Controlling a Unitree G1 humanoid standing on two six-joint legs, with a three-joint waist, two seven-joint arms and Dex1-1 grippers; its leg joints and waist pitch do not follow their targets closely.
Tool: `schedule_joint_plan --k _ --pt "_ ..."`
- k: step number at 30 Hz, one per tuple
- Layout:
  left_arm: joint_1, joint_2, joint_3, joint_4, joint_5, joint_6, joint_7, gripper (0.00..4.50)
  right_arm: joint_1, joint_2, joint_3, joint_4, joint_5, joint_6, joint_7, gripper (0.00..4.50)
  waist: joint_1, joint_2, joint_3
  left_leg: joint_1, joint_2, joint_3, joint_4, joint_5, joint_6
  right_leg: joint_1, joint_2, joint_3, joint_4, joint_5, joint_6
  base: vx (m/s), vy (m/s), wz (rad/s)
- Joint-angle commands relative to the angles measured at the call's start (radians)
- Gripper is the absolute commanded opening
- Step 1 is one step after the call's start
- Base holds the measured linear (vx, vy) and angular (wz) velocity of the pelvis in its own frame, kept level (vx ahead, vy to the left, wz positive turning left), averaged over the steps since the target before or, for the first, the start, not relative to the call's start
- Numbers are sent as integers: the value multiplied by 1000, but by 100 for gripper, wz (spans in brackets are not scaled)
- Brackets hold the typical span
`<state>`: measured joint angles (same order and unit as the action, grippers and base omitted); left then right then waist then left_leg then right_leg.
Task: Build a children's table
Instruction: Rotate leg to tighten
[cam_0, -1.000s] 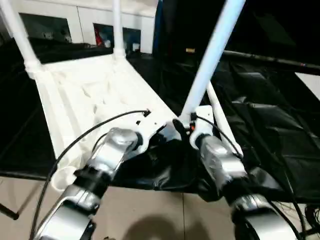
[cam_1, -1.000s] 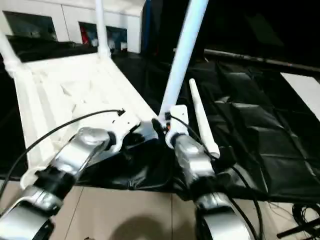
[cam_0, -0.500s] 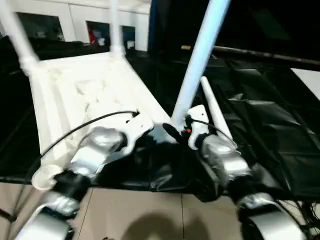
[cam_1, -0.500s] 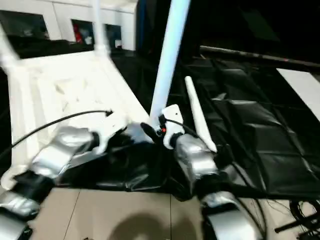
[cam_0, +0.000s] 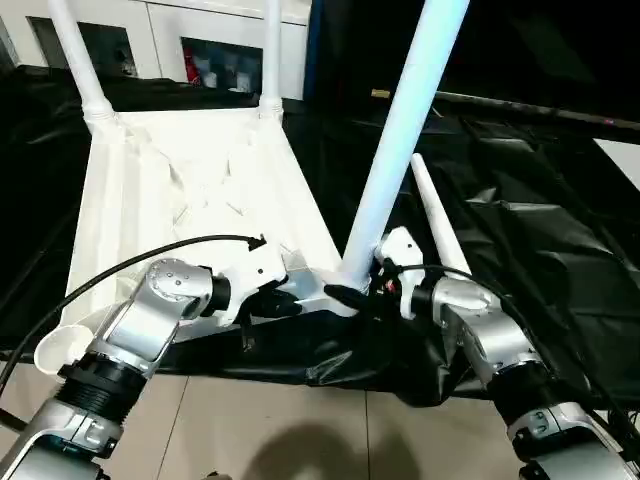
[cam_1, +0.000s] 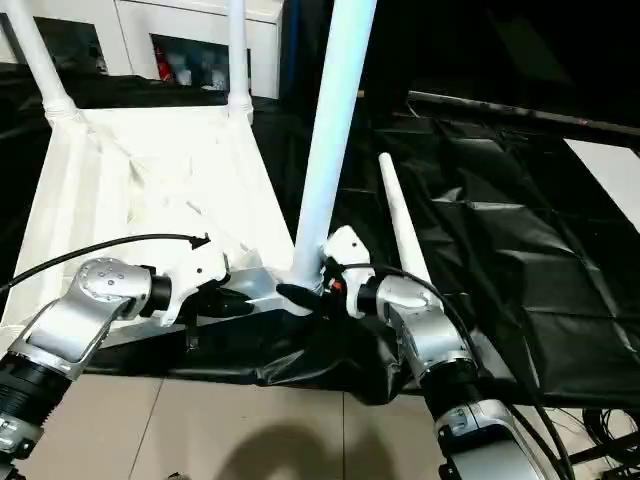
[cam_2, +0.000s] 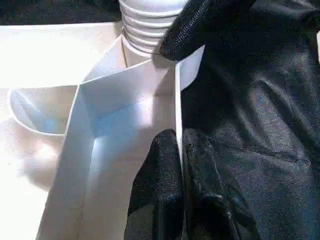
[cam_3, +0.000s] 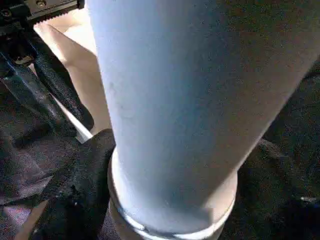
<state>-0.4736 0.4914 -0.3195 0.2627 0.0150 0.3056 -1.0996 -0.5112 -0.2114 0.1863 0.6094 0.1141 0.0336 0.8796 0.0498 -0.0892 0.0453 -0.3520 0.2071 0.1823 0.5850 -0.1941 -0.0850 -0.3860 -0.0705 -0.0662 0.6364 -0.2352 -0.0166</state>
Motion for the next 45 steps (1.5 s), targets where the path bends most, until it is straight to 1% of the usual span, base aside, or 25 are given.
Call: schedule_joint_plan --k 1,5,7,9,10,12,17,19,20,21,22,24,25,26,27,29,30,32,34,36,37,38,40,42,45 --pt "21 -8 -38 0 -16 -8 -39 0 -2 -19 6 -5 -13 15 -1 357 0 13 -53 5 33 -6 -64 -78 36 48 -68 58 -63 38 -241 0 0 0" --pt "21 -4 -35 1 -16 -10 -44 0 -1 -20 5 -7 -15 20 -2 357 0 12 -53 5 32 -5 -63 -66 42 49 -67 58 -61 62 -246 0 0 0" --pt "21 -4 -34 3 -16 -12 -46 0 -2 -14 0 -2 -16 19 -12 321 0 12 -53 5 32 -5 -63 -73 42 49 -68 58 -62 52 -244 0 0 0" --pt "22 -5 -34 3 -15 -13 -45 0 2 -7 -1 -4 -14 22 -13 321 -1 13 -52 5 33 -6 -63 -78 40 47 -68 58 -62 45 -244 0 0 0" --pt "22 -5 -34 3 -15 -13 -45 0 2 -7 -1 -4 -14 22 -13 302 -1 13 -52 5 33 -6 -64 -81 39 48 -68 57 -63 40 -243 0 0 0" --pt "24 -3 -35 3 -15 -14 -45 0 8 -3 1 -8 -16 23 -16 289 -1 13 -52 6 33 -6 -64 -87 34 47 -68 58 -64 30 -242 0 0 0" --pt "28 -1 -37 0 -15 -13 -46 0 16 1 1 -12 -13 24 -24 278 0 14 -54 6 32 -6 -62 -71 35 49 -67 58 -61 57 -243 0 0 0" --pt "30 -4 -36 -1 -15 -9 -40 0 21 12 -12 -7 -13 6 -57 277 0 12 -52 5 32 -6 -63 -73 36 49 -68 58 -61 52 -244 0 0 0" --pt "26 -19 -32 4 -3 16 -3 0 21 37 -46 9 -9 -5 -135 277 0 13 -52 5 32 -6 -63 -76 33 49 -69 58 -61 45 -242 0 0 0" --pt "26 -20 -32 4 -1 19 1 0 21 39 -49 11 -8 -5 -142 277 -1 13 -50 5 32 -6 -66 -88 24 47 -69 58 -64 23 -239 0 0 0" --pt "8 -62 -23 33 22 49 86 0 17 71 -82 37 -7 0 -241 276 -4 14 -50 7 33 -7 -67 -108 12 46 -70 59 -66 -5 -236 0 0 0" --pt "-6 -101 -14 59 35 67 150 0 13 98 -104 59 -5 5 -311 276 -7 14 -47 10 34 -6 -69 -129 -2 41 -69 60 -71 -46 -231 0 0 0" --pt "-29 -166 -5 96 48 98 237 0 2 146 -142 97 3 16 -434 276 -9 16 -45 12 33 -7 -71 -163 -23 37 -71 61 -79 -114 -219 0 0 0" --pt "-36 -194 -7 107 50 107 261 0 -6 169 -158 116 10 24 -487 276 -8 15 -46 15 33 -7 -70 -172 -28 35 -72 61 -82 -137 -213 0 0 0" --pt "-46 -228 -9 118 50 117 288 0 -19 195 -176 140 17 30 -545 276 -7 16 -46 14 32 -9 -71 -183 -32 36 -71 61 -84 -166 -200 0 0 0" --pt "-67 -296 -11 144 55 138 346 0 -46 235 -188 189 9 30 -653 276 -10 16 -47 9 30 -9 -71 -189 -30 35 -71 60 -85 -175 -181 0 0 0" --pt "-75 -316 -18 155 63 138 364 0 -55 249 -184 206 1 26 -680 276 -9 17 -47 13 31 -9 -70 -188 -33 32 -70 60 -87 -170 -175 0 0 0" --pt "-84 -340 -31 167 77 145 387 0 -65 267 -165 225 -28 8 -706 276 -8 16 -49 8 29 -9 -69 -183 -27 36 -70 60 -85 -156 -164 0 0 0" --pt "-90 -345 -42 181 97 141 398 0 -70 279 -157 237 -40 -6 -701 276 -6 13 -50 3 26 -9 -68 -163 -11 38 -69 59 -85 -136 -151 0 0 0" --pt "-91 -342 -41 188 106 135 400 0 -74 284 -155 241 -48 -24 -695 276 -5 15 -51 2 27 -9 -68 -157 -2 38 -68 58 -84 -127 -147 0 0 0" --pt "-89 -340 -34 185 100 138 393 0 -75 282 -152 241 -57 -38 -692 276 -4 12 -50 2 27 -8 -68 -158 -1 37 -69 58 -85 -131 -146 0 0 0" --pt "-87 -331 -23 175 91 148 384 0 -73 272 -136 229 -68 -61 -661 310 -4 11 -49 1 27 -8 -69 -164 0 37 -69 57 -87 -147 -144 0 0 0" --pt "-81 -308 -17 160 84 140 363 0 -66 266 -143 203 -45 -74 -619 345 -4 12 -50 0 28 -9 -69 -169 6 38 -71 57 -86 -153 -143 0 0 0" --pt "-74 -286 -19 147 83 134 338 0 -64 251 -137 188 -41 -79 -586 353 -5 9 -50 -1 28 -9 -68 -158 13 38 -69 57 -84 -132 -147 0 0 0" --pt "-63 -257 -22 131 85 119 309 0 -61 231 -127 170 -38 -80 -545 372 -6 10 -50 -4 28 -10 -69 -146 21 40 -70 56 -83 -120 -153 0 0 0"
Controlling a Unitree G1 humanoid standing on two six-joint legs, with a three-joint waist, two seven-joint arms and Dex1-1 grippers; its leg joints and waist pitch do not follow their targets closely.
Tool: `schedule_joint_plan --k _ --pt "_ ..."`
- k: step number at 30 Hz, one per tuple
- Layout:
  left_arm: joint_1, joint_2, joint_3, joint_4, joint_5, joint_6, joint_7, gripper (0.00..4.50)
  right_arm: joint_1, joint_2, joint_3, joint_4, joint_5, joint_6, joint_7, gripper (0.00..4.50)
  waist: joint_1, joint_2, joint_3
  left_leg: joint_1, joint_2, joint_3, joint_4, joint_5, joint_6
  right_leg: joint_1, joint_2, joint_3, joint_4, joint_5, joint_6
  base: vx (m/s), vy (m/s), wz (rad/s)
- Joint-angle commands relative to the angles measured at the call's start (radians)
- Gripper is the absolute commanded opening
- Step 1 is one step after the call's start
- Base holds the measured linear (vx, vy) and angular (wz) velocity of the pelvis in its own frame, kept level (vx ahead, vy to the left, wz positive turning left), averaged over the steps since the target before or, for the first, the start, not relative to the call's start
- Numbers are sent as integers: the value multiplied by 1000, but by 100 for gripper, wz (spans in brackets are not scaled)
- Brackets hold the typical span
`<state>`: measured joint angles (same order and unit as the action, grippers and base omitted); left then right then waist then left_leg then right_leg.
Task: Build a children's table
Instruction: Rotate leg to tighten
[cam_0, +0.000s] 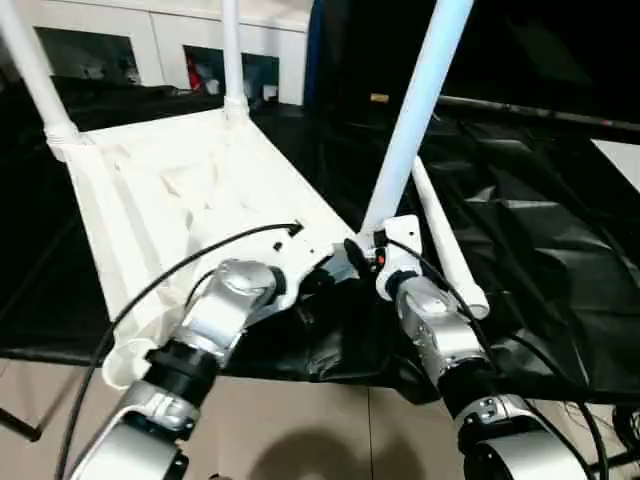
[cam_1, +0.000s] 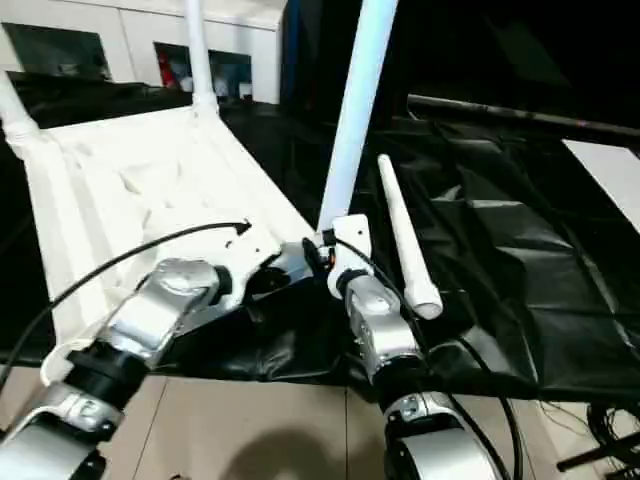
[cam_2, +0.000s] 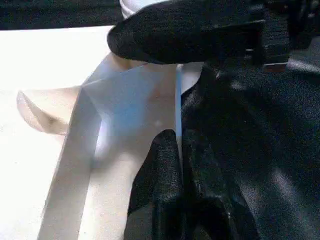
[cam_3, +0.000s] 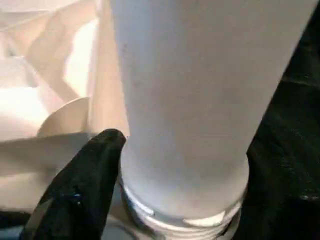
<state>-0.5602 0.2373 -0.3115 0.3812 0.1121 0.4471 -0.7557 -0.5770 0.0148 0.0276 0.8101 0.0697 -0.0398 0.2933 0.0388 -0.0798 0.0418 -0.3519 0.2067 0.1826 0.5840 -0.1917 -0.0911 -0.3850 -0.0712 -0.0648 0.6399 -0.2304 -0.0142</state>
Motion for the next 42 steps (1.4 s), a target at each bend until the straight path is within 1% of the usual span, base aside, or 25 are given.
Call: schedule_joint_plan --k 1,2,3,4,5,6,7,9,11,13,15,18,19,21,22,24,26,30,34,35,36,38,40,41,42 --pt "54 64 -27 -35 -38 -58 -131 0 22 -49 38 -95 30 18 147 380 6 1 -48 -5 28 -11 -66 -139 35 43 -69 55 -86 -116 -157 0 0 0" --pt "65 85 -25 -52 -49 -49 -161 0 34 -69 45 -119 42 34 201 380 4 0 -47 -9 29 -11 -66 -123 46 45 -69 55 -84 -96 -159 0 0 0" --pt "66 87 -25 -53 -50 -48 -163 0 35 -71 46 -121 43 36 205 380 3 0 -47 -8 29 -10 -66 -122 49 43 -68 55 -83 -92 -161 0 0 0" --pt "72 100 -25 -62 -55 -39 -180 0 42 -82 49 -134 50 46 236 380 3 3 -47 -1 32 -8 -65 -115 54 38 -68 56 -81 -74 -183 0 0 0" --pt "97 150 -23 -89 -75 -56 -247 0 73 -132 76 -186 58 72 350 380 2 1 -47 -2 31 -7 -65 -114 56 39 -67 56 -80 -66 -188 0 0 0" --pt "97 150 -23 -89 -75 -56 -247 0 73 -132 76 -186 58 72 350 380 4 3 -48 -4 33 -9 -64 -106 62 44 -67 56 -77 -43 -191 0 0 0" --pt "109 180 -22 -96 -82 -76 -279 0 92 -161 91 -215 61 86 413 380 4 3 -46 -3 32 -8 -65 -104 65 42 -65 56 -78 -37 -194 0 0 0" --pt "120 208 -18 -105 -96 -84 -314 0 107 -190 106 -240 64 97 469 380 1 3 -47 -1 32 -7 -65 -103 66 41 -64 55 -77 -28 -211 0 0 0" --pt "130 234 -17 -114 -108 -86 -351 0 119 -218 125 -256 59 96 515 380 2 4 -46 0 32 -6 -66 -113 62 40 -66 55 -78 -46 -217 0 0 0" --pt "135 246 -20 -123 -115 -84 -373 0 124 -230 134 -266 59 100 537 380 1 3 -45 1 33 -7 -67 -127 54 40 -67 56 -81 -77 -214 0 0 0" --pt "139 253 -22 -133 -117 -82 -384 0 127 -237 139 -276 61 112 552 380 1 3 -45 0 33 -7 -67 -126 50 41 -67 56 -80 -80 -212 0 0 0" --pt "139 253 -23 -140 -122 -80 -381 0 124 -238 141 -279 53 117 551 380 1 3 -46 1 33 -7 -66 -110 49 41 -67 57 -77 -55 -218 0 0 0" --pt "138 253 -24 -141 -124 -80 -381 0 122 -238 142 -278 50 119 551 380 1 1 -47 1 32 -6 -65 -93 52 42 -66 56 -75 -27 -224 0 0 0" --pt "135 252 -27 -140 -125 -81 -380 0 118 -235 144 -273 46 118 549 365 1 2 -47 1 32 -6 -65 -94 54 42 -67 56 -75 -25 -227 0 0 0" --pt "135 253 -27 -140 -126 -81 -380 0 118 -234 148 -271 42 117 548 347 1 2 -47 1 32 -6 -65 -96 53 43 -67 56 -75 -31 -225 0 0 0" --pt "134 254 -28 -140 -127 -83 -382 0 118 -233 152 -271 40 119 546 344 1 1 -47 1 32 -6 -65 -100 52 42 -67 56 -76 -40 -224 0 0 0" --pt "136 256 -28 -143 -127 -82 -385 0 120 -233 150 -275 42 124 548 322 1 1 -47 1 33 -6 -65 -104 48 43 -67 57 -76 -48 -221 0 0 0" --pt "141 257 -30 -149 -126 -80 -385 0 122 -229 143 -271 41 125 537 303 2 0 -47 1 32 -6 -65 -100 48 43 -67 57 -75 -42 -220 0 0 0" --pt "136 231 -22 -139 -110 -51 -324 0 113 -196 107 -227 34 120 422 278 -1 0 -46 2 33 -6 -66 -104 37 41 -68 57 -75 -54 -219 0 0 0" --pt "129 214 -17 -130 -103 -35 -291 0 107 -181 89 -209 33 123 367 278 -3 -1 -42 1 33 -7 -69 -120 26 40 -68 57 -80 -84 -217 0 0 0" --pt "125 201 -13 -123 -98 -23 -268 0 103 -171 77 -196 33 127 327 278 -4 -1 -43 4 32 -7 -69 -141 14 39 -69 57 -83 -123 -209 0 0 0" --pt "103 152 -3 -86 -80 -9 -187 0 91 -136 48 -165 32 149 223 275 -4 3 -42 6 32 -9 -71 -158 2 37 -69 58 -88 -163 -197 0 0 0" --pt "67 81 15 -38 -62 21 -78 0 73 -92 19 -123 34 172 109 274 -6 -1 -42 5 31 -8 -71 -164 -3 35 -68 60 -90 -176 -185 0 0 0" --pt "47 49 20 -17 -54 39 -32 0 63 -73 11 -102 32 174 62 274 -5 0 -41 10 31 -8 -71 -177 -13 32 -68 59 -93 -200 -178 0 0 0" --pt "26 18 20 2 -49 53 1 0 49 -50 3 -77 33 174 17 274 -5 -1 -44 10 30 -7 -69 -173 -15 31 -69 60 -93 -195 -173 0 0 0"
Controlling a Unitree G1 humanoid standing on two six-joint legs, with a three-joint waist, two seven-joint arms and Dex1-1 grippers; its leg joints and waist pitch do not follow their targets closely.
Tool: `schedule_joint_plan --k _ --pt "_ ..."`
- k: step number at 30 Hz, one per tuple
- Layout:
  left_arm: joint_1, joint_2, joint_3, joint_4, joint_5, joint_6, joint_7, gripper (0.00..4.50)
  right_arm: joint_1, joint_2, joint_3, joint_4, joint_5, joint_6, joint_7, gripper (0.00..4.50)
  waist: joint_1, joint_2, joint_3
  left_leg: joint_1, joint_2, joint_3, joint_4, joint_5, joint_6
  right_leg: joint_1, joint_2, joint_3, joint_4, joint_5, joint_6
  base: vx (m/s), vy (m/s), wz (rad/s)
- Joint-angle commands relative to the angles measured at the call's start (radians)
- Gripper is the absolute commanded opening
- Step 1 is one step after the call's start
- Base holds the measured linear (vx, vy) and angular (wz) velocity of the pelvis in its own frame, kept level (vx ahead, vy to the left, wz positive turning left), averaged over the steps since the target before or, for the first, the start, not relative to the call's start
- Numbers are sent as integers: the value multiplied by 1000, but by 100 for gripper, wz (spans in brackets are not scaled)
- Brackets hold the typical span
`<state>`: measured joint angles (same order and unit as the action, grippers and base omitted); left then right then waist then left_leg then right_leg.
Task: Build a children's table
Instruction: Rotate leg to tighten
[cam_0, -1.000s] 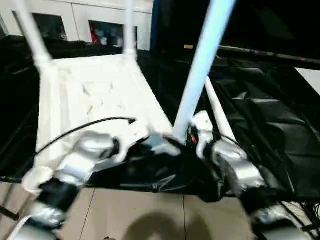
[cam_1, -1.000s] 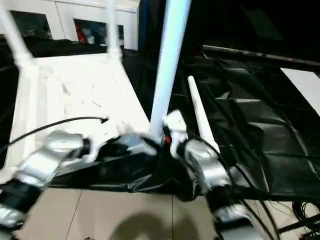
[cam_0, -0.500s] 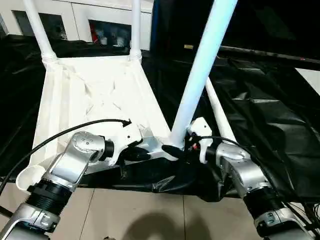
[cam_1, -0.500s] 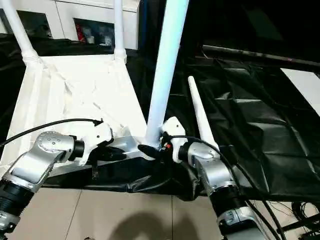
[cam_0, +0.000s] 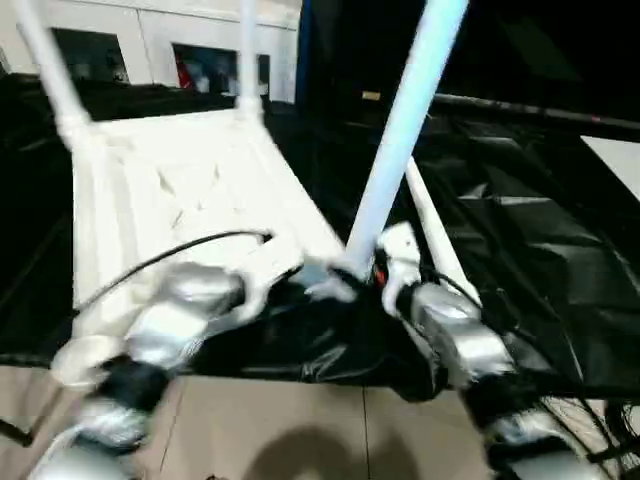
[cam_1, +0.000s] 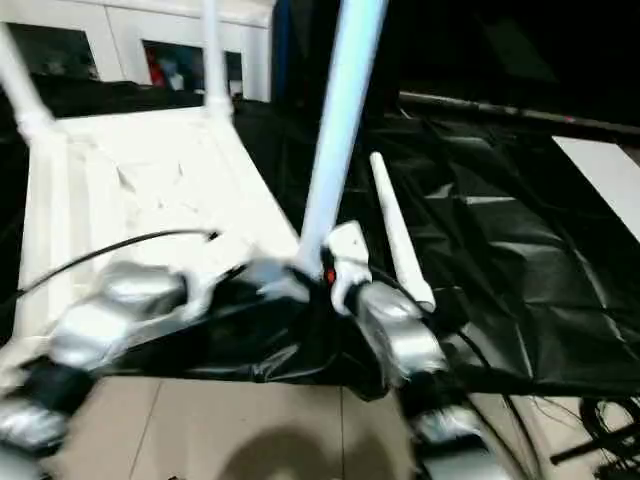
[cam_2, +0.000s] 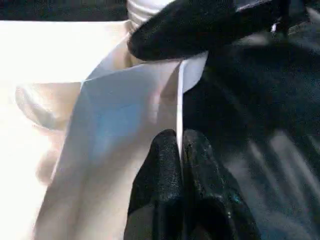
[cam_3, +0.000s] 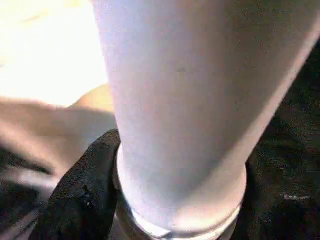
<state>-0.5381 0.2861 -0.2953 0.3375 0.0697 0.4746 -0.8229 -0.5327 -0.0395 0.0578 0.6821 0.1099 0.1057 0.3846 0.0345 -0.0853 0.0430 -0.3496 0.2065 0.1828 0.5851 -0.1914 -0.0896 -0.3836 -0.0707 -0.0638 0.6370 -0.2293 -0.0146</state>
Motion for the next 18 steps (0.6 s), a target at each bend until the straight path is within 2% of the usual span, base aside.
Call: schedule_joint_plan --k 1,3,5,8,10,12,15,16,18 --pt "-20 -68 3 66 -2 40 103 0 -14 31 -37 85 -7 22 -127 274 2 7 -46 8 30 -7 -69 -168 -17 29 -69 58 -89 -183 -168 0 0 0" --pt "-47 -108 -9 91 12 43 137 0 -47 63 -43 139 -9 3 -181 274 4 5 -47 6 29 -8 -69 -157 -16 31 -68 57 -87 -157 -167 0 0 0" --pt "-62 -128 -21 110 28 33 149 0 -70 82 -40 176 -15 -27 -197 274 6 5 -52 0 28 -8 -67 -122 -4 37 -69 56 -79 -90 -166 0 0 0" --pt "-64 -129 -27 111 31 22 140 0 -81 93 -36 183 -15 -55 -173 274 7 2 -51 -2 27 -7 -65 -108 14 40 -67 54 -77 -46 -170 0 0 0" --pt "-52 -114 -30 93 31 23 123 0 -83 92 -38 171 -8 -77 -137 343 8 1 -51 -2 29 -7 -66 -117 25 40 -69 54 -78 -57 -170 0 0 0" --pt "-40 -92 -31 78 28 13 106 0 -83 84 -34 158 -12 -95 -108 343 7 2 -51 -3 29 -7 -66 -121 29 40 -70 54 -78 -63 -173 0 0 0" --pt "-23 -56 -32 58 27 -2 75 0 -78 63 -30 129 -10 -96 -76 383 6 0 -50 -6 29 -9 -67 -112 35 42 -70 53 -78 -65 -175 0 0 0" --pt "-13 -34 -34 44 25 -2 52 0 -73 42 -20 116 -13 -99 -50 389 6 9 -50 -4 29 -9 -67 -108 32 42 -70 54 -76 -61 -179 0 0 0" --pt "-5 -16 -37 31 24 -9 33 0 -61 22 -13 89 -4 -90 -8 389 4 7 -50 -6 30 -9 -67 -110 31 43 -69 53 -77 -53 -184 0 0 0"
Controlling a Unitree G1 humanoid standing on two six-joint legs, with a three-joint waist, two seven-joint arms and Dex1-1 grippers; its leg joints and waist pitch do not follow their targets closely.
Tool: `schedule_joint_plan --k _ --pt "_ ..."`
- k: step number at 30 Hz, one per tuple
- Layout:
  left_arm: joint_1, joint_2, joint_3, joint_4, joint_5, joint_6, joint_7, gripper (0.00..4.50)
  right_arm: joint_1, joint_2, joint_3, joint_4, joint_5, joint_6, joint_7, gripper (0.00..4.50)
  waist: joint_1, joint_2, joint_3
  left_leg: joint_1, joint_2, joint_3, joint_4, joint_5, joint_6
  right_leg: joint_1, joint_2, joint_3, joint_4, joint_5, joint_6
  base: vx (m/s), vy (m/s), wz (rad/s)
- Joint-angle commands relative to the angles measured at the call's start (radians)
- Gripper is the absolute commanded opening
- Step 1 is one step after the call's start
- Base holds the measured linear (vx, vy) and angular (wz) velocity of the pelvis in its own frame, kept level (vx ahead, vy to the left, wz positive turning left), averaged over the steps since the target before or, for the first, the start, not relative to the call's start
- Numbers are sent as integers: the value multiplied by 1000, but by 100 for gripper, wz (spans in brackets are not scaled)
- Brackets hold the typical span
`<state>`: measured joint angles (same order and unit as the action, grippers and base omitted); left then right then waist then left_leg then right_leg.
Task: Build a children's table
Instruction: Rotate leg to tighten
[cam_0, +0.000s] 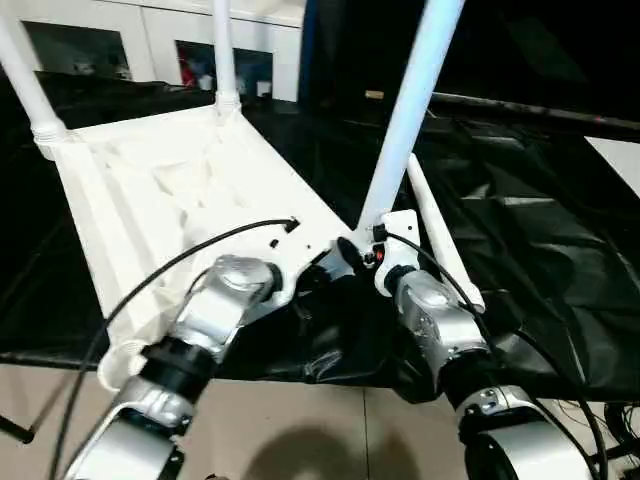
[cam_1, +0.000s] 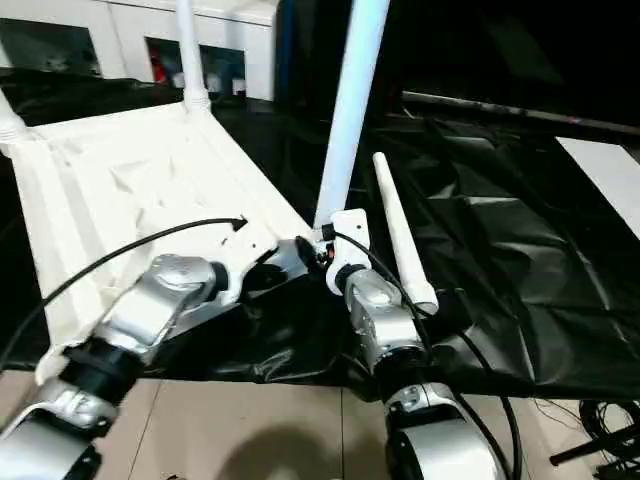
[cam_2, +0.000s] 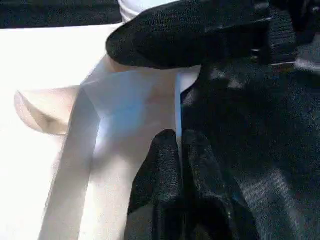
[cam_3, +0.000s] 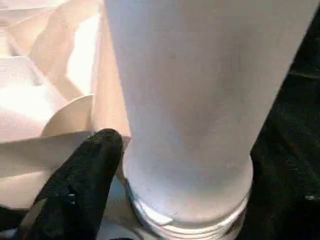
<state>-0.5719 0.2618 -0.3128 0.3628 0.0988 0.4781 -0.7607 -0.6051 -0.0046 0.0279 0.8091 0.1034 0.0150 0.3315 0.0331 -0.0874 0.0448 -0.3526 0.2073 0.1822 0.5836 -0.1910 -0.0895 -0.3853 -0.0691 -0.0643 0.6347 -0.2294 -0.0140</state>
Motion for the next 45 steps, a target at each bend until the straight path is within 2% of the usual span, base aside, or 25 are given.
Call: schedule_joint_plan --k 1,2,3,5,6,7,8,10,11,13,14,15,16,17,18,21,28,33,34,37,38,42,45 --pt "32 18 -19 -1 -6 -15 -38 0 19 -24 22 -54 7 8 69 389 7 11 -51 -1 30 -9 -65 -108 33 45 -70 55 -74 -42 -185 0 0 0" --pt "38 36 -19 -12 -9 -22 -56 0 40 -54 36 -94 13 29 129 389 5 15 -53 -1 31 -9 -65 -99 37 46 -69 55 -71 -11 -196 0 0 0" --pt "39 40 -19 -15 -9 -24 -60 0 45 -60 40 -103 13 34 142 389 7 13 -54 -1 30 -8 -63 -86 43 48 -66 55 -69 18 -204 0 0 0" --pt "51 67 -21 -38 -17 -25 -90 0 86 -117 72 -173 -2 48 244 389 10 34 -54 0 30 -10 -63 -74 47 49 -67 54 -65 60 -218 0 0 0" --pt "55 75 -23 -46 -21 -22 -102 0 97 -133 80 -194 -2 52 272 389 8 27 -54 1 30 -8 -62 -76 49 49 -65 54 -69 67 -222 0 0 0" --pt "58 84 -25 -53 -23 -22 -113 0 108 -148 88 -214 1 60 302 389 11 37 -53 0 29 -9 -62 -82 51 52 -66 55 -66 77 -237 0 0 0" --pt "60 93 -27 -57 -24 -26 -121 0 115 -159 95 -225 3 64 323 389 10 40 -54 1 30 -9 -63 -87 49 51 -67 54 -67 78 -241 0 0 0" --pt "62 102 -28 -61 -25 -27 -130 0 120 -168 101 -230 0 62 334 389 8 34 -53 0 30 -8 -63 -107 43 53 -67 55 -69 58 -253 0 0 0" --pt "62 111 -28 -64 -25 -27 -139 0 121 -170 104 -233 -2 62 336 389 11 50 -53 2 30 -10 -63 -111 38 52 -68 55 -68 52 -256 0 0 0" --pt "63 117 -26 -69 -26 -26 -147 0 120 -170 105 -235 0 63 337 389 7 47 -53 2 29 -9 -63 -120 30 52 -65 55 -69 58 -265 0 0 0" --pt "63 121 -26 -71 -27 -27 -152 0 120 -170 106 -238 1 68 339 389 9 51 -52 1 29 -10 -63 -121 30 53 -66 55 -68 55 -267 0 0 0" --pt "63 121 -26 -71 -27 -27 -152 0 120 -170 106 -238 1 68 339 389 9 50 -53 2 28 -9 -62 -117 33 53 -66 56 -69 54 -269 0 0 0" --pt "64 126 -27 -72 -27 -28 -159 0 118 -168 110 -232 -3 63 340 389 11 60 -53 2 29 -10 -63 -111 31 53 -67 55 -69 59 -271 0 0 0" --pt "68 134 -31 -78 -28 -30 -170 0 118 -165 110 -232 -2 62 342 389 11 58 -53 1 29 -10 -62 -108 31 54 -66 55 -68 66 -272 0 0 0" --pt "70 141 -34 -83 -30 -31 -178 0 119 -163 111 -237 -1 66 346 389 13 62 -54 1 28 -11 -62 -105 30 55 -66 55 -66 73 -274 0 0 0" --pt "73 155 -35 -88 -33 -34 -188 0 111 -155 109 -231 0 59 345 389 12 65 -54 0 27 -11 -61 -88 38 55 -66 55 -63 106 -281 0 0 0" --pt "81 167 -39 -96 -34 -39 -204 0 87 -147 95 -181 -6 24 318 389 14 67 -53 2 28 -11 -62 -102 26 55 -66 54 -64 79 -279 0 0 0" --pt "84 171 -40 -96 -36 -42 -207 0 82 -150 92 -169 -10 19 315 342 17 64 -55 2 27 -9 -59 -72 37 56 -65 55 -59 123 -281 0 0 0" --pt "84 172 -41 -95 -37 -43 -207 0 82 -151 91 -167 -10 17 315 330 16 61 -55 2 27 -9 -59 -75 38 56 -65 55 -60 120 -280 0 0 0" --pt "84 173 -41 -90 -38 -47 -204 0 81 -152 93 -162 -11 13 320 315 17 63 -55 2 28 -9 -60 -77 41 56 -66 55 -60 106 -277 0 0 0" --pt "83 174 -41 -88 -37 -48 -204 0 79 -151 93 -157 -11 10 321 289 16 63 -55 2 28 -9 -59 -78 41 56 -66 55 -60 104 -277 0 0 0" --pt "83 172 -40 -84 -36 -49 -202 0 76 -149 93 -146 -12 6 314 280 16 62 -56 1 27 -9 -59 -70 41 57 -65 54 -59 110 -276 0 0 0" --pt "74 148 -28 -66 -33 -24 -163 0 67 -125 72 -119 -12 21 246 274 14 65 -54 3 27 -8 -60 -76 37 54 -66 55 -61 102 -279 0 0 0"
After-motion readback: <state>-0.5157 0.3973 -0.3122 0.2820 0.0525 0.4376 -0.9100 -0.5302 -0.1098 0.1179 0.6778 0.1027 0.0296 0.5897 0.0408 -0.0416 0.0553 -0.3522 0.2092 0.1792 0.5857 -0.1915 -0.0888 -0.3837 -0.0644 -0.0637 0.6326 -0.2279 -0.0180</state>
